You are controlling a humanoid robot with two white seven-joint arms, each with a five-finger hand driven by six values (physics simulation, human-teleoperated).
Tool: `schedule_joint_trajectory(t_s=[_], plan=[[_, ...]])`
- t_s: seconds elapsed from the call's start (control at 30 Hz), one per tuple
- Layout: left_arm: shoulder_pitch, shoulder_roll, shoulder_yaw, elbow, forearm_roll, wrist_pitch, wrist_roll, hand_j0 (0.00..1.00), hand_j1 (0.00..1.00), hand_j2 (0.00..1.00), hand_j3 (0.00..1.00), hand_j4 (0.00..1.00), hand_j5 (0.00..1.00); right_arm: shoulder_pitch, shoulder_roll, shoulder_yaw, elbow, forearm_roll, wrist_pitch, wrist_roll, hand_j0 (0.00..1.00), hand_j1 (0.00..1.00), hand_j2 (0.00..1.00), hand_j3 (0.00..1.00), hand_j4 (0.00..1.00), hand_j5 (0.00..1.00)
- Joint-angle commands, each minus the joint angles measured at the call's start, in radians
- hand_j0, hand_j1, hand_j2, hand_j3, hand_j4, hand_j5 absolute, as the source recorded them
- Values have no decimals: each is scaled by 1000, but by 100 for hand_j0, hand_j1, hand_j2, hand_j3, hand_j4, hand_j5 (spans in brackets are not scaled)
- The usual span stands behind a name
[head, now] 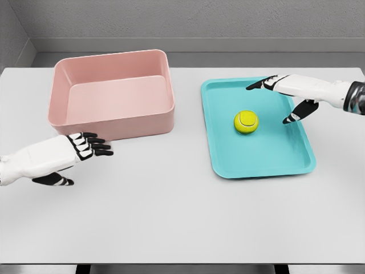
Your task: Put the tennis from the blue tray into the pink basket with both arms
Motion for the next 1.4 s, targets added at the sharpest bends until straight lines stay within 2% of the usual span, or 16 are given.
schedule_joint_trajectory(t_s=[0.0,0.2,0.27,0.3,0.4,0.57,0.8,0.93,1.0,1.1,1.23,1.37], plan=[[0,-4,-14,-2,8,1,-61,100,100,100,100,100,100,0,-1,1,1,-6,5,-4,100,100,100,100,100,100],[-15,-5,-14,-1,5,1,-59,100,100,100,100,100,100,-5,-1,17,-7,-3,-2,2,100,100,100,100,100,100],[-29,-36,-14,-1,3,1,-74,100,100,100,100,100,100,-25,1,70,-8,-3,5,-3,100,100,100,100,100,100],[-29,-48,-16,-1,3,1,-113,100,100,100,100,100,100,-25,1,78,-7,-3,12,-7,100,100,100,100,100,100],[-46,-47,-17,-1,0,1,-114,100,100,100,100,100,100,-26,4,103,-4,-3,8,-7,100,100,100,100,100,100],[-75,-48,-20,-1,-1,1,-116,100,100,100,100,100,100,-52,44,146,4,6,38,-6,100,100,100,100,100,100],[-78,-82,-20,-1,-9,1,-117,100,100,100,100,100,100,-67,79,193,11,11,83,-6,100,100,100,100,100,100],[-81,-106,-22,1,-24,1,-121,100,100,100,100,100,100,-87,110,228,44,11,87,-6,100,100,100,100,100,100],[-97,-108,-55,1,-24,1,-117,100,100,100,100,100,100,-89,116,228,53,12,87,-1,100,100,100,100,100,100],[-106,-106,-66,1,-24,1,-116,100,100,100,100,100,100,-89,117,239,54,12,87,3,94,94,94,94,94,94],[-109,-105,-65,1,-23,1,-116,100,100,100,100,100,100,-89,117,239,68,12,87,3,94,94,94,94,94,94],[-109,-105,-65,1,-21,1,-116,100,100,100,100,100,100,-91,117,239,82,17,87,3,89,89,89,89,89,89]])
